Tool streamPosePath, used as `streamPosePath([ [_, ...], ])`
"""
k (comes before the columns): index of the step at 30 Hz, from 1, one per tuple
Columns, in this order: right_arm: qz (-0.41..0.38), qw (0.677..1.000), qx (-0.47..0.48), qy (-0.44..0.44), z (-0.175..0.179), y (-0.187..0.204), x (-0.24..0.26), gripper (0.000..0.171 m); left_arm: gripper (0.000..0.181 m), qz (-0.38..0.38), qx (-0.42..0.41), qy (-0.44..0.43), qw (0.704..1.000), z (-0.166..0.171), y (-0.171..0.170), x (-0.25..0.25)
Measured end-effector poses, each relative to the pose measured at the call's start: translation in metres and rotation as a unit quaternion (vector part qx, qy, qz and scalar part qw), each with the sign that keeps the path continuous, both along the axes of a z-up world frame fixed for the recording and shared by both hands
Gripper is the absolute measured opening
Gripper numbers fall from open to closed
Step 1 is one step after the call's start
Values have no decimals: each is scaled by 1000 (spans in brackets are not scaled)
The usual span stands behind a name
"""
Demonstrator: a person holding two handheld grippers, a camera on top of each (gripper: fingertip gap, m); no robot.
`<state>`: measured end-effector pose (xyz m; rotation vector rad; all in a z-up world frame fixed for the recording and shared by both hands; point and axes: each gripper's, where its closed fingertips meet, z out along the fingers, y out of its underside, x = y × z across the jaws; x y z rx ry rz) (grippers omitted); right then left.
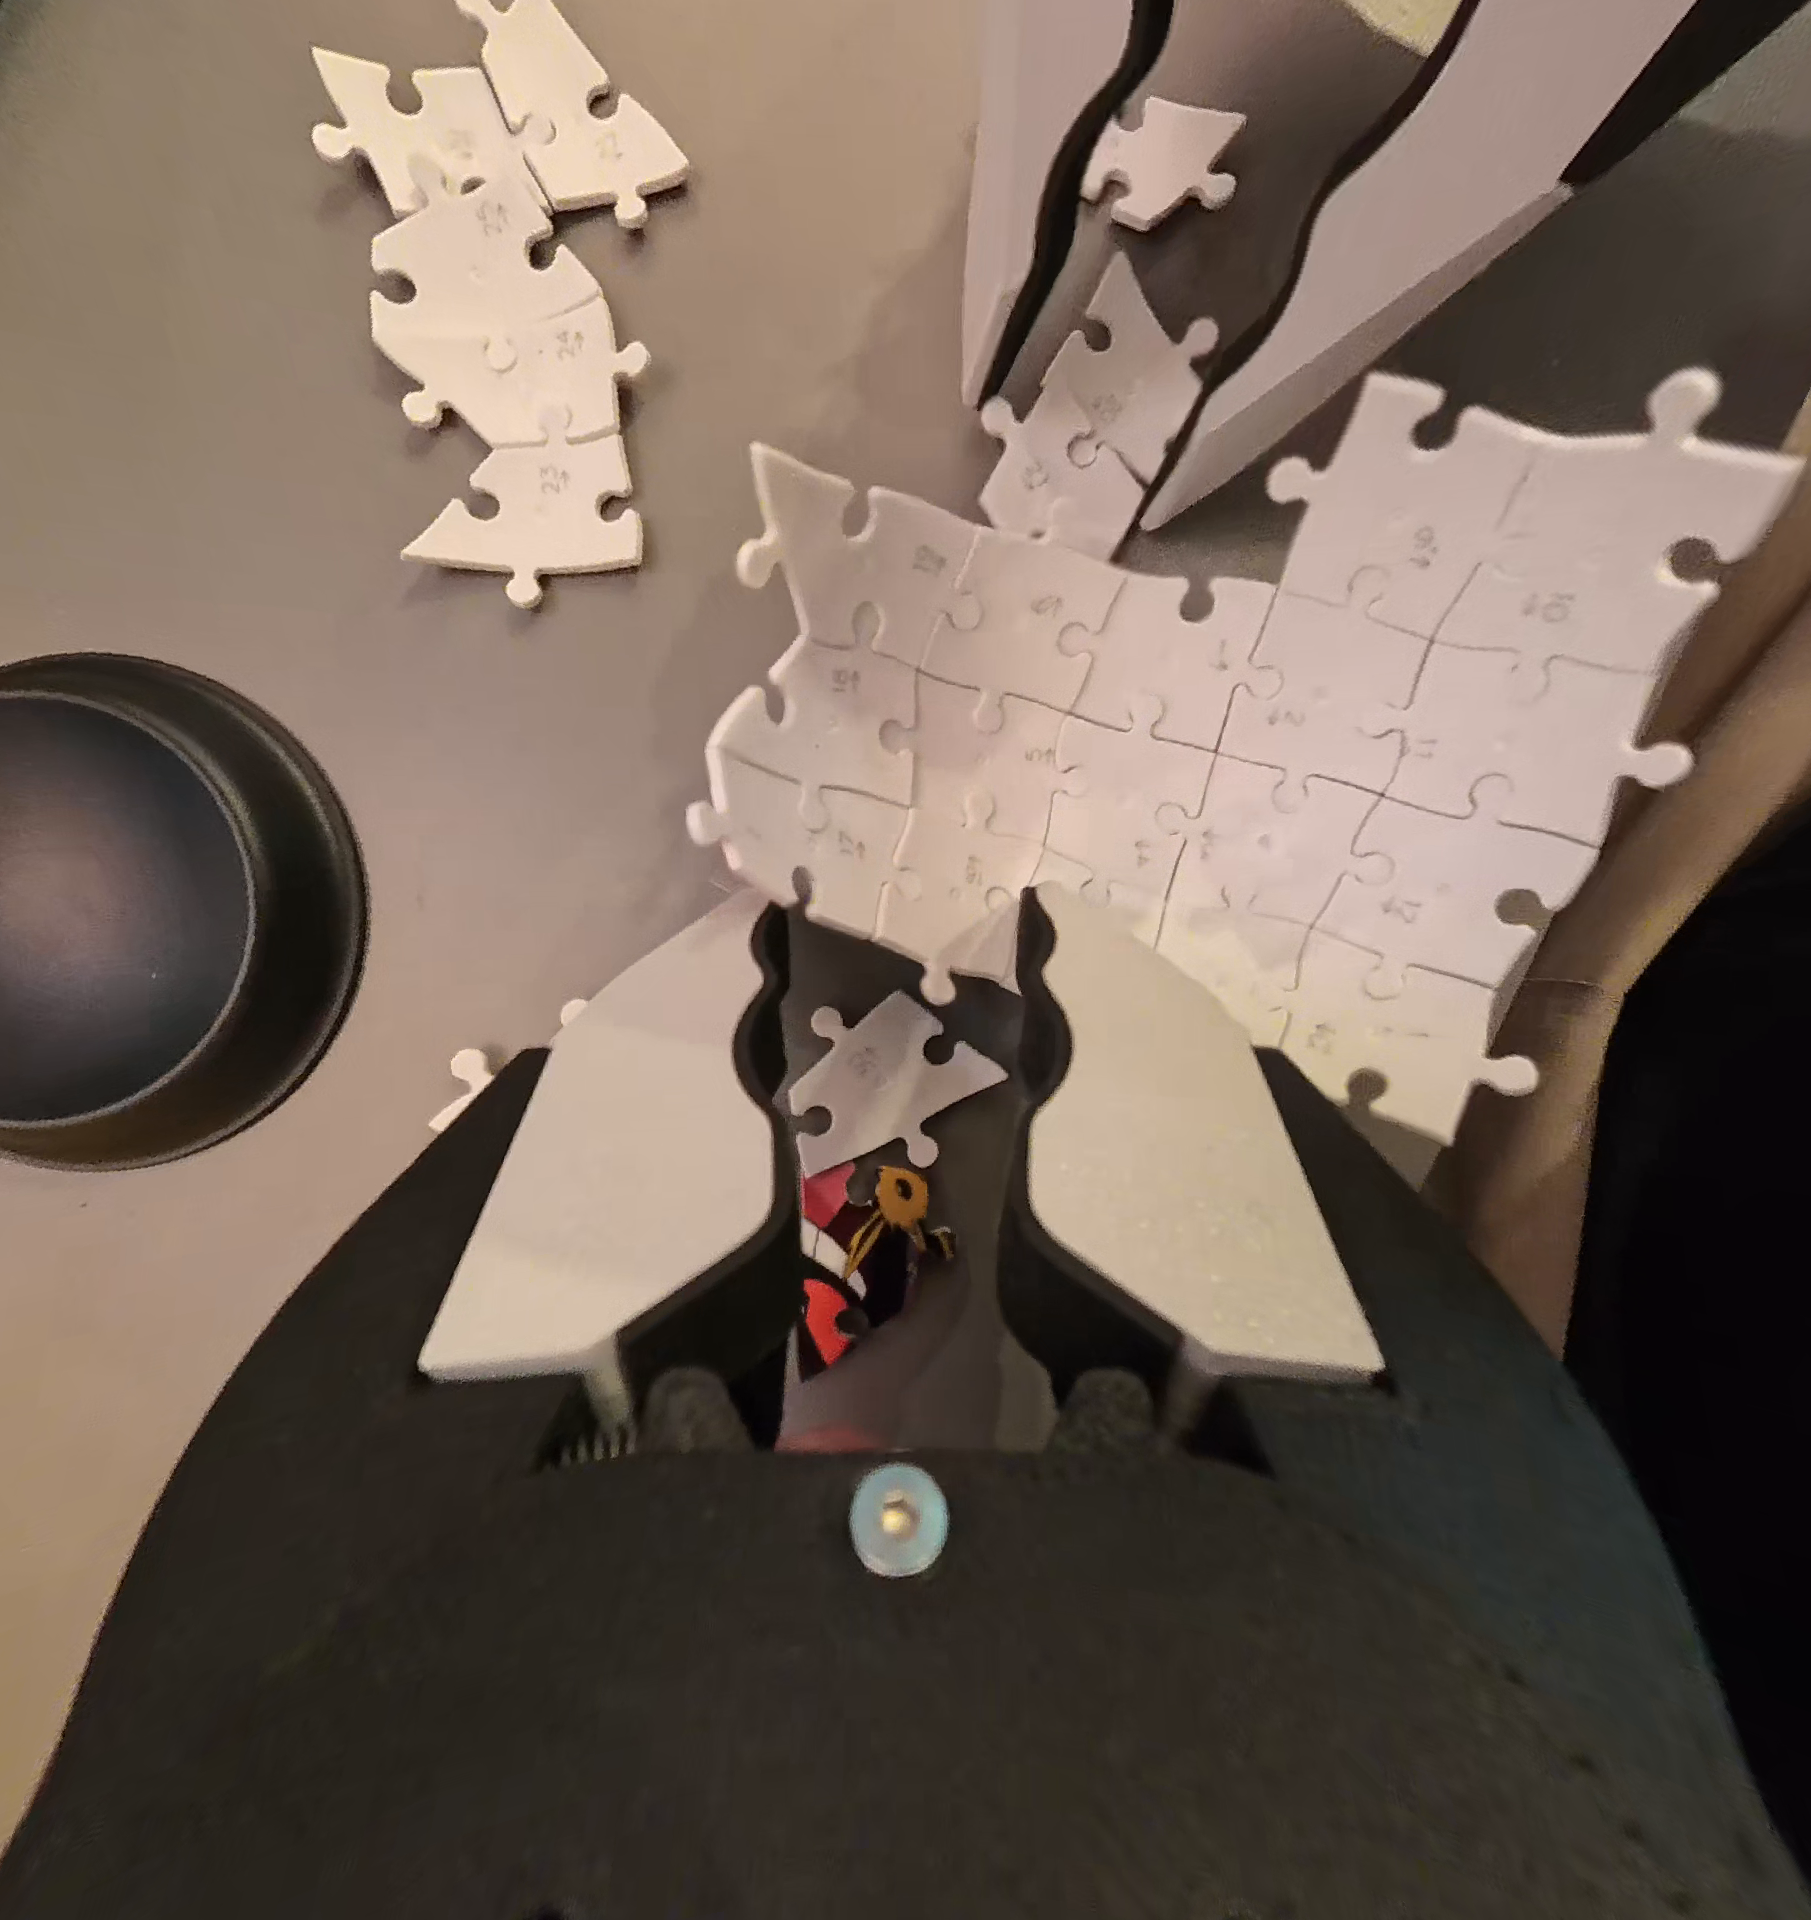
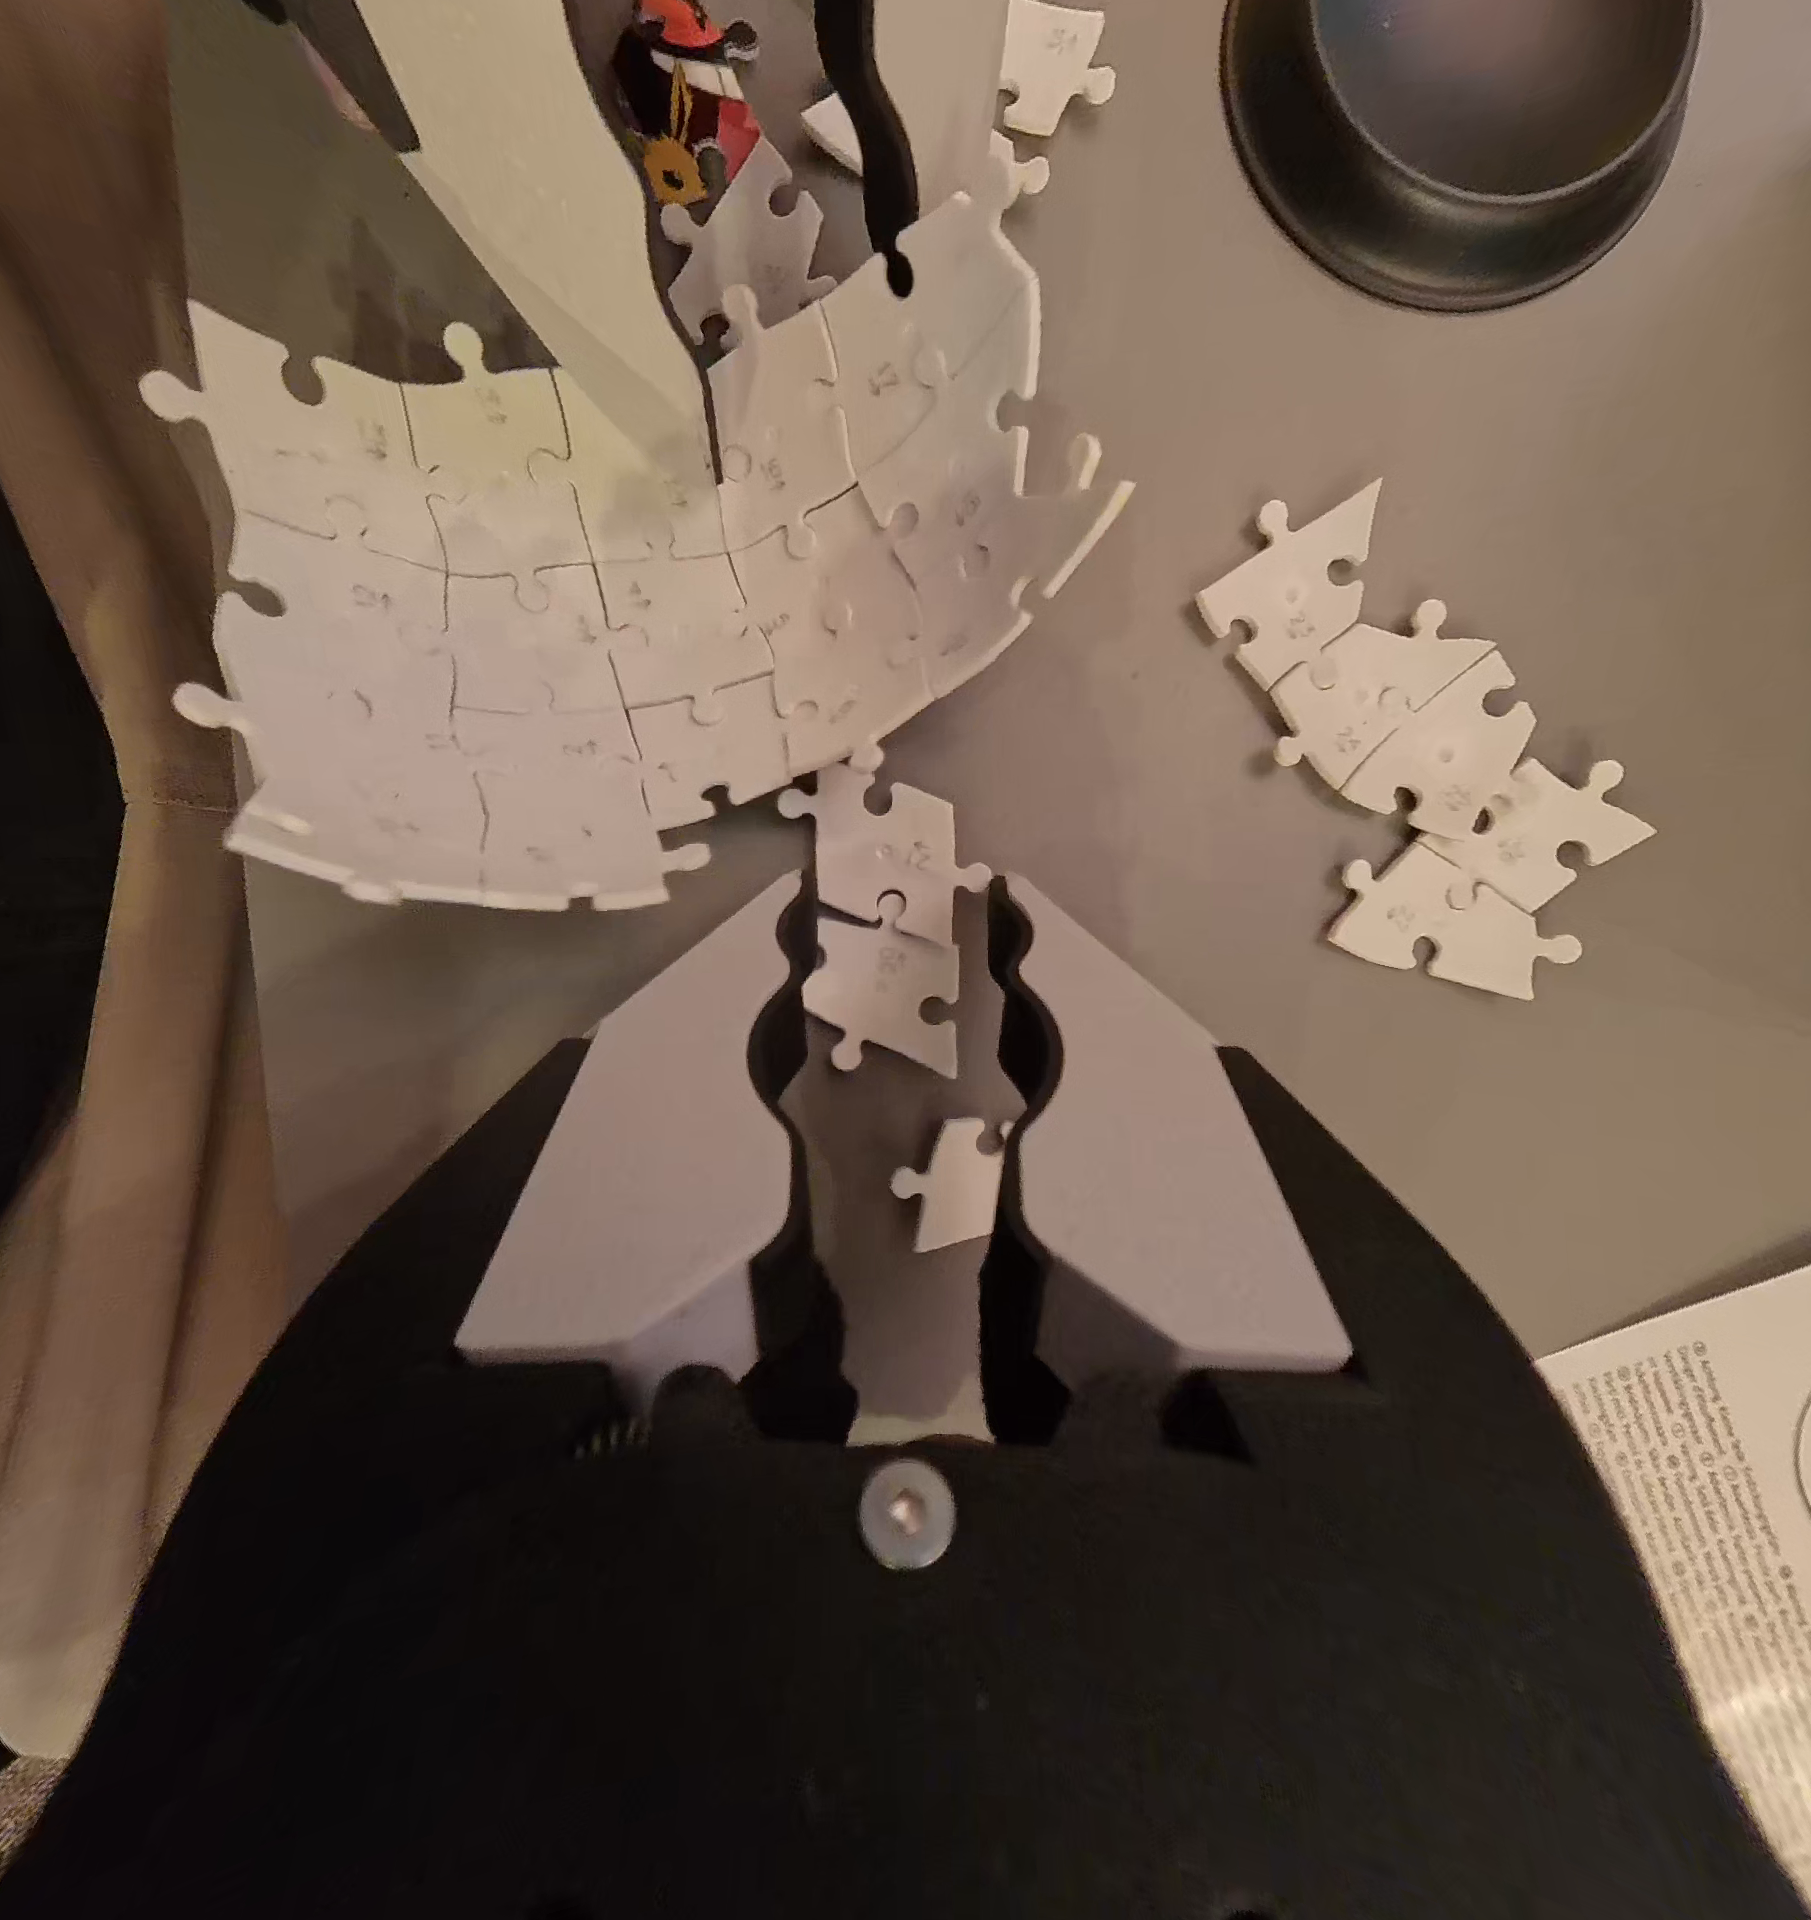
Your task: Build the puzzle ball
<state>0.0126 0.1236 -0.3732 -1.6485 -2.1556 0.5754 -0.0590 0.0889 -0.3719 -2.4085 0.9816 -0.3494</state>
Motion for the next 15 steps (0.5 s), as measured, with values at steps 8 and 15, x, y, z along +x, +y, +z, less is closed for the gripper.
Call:
streamPosePath([
  [8, 18, 1000, -9, -2, 0, -1, 0, 33, 41, -2, 1, -1, 1000, 0, 1, 1],
  [15, 17, 1000, -10, 0, 6, 2, 6, 39, 41, -2, 0, 0, 1000, -1, 1, 1],
])
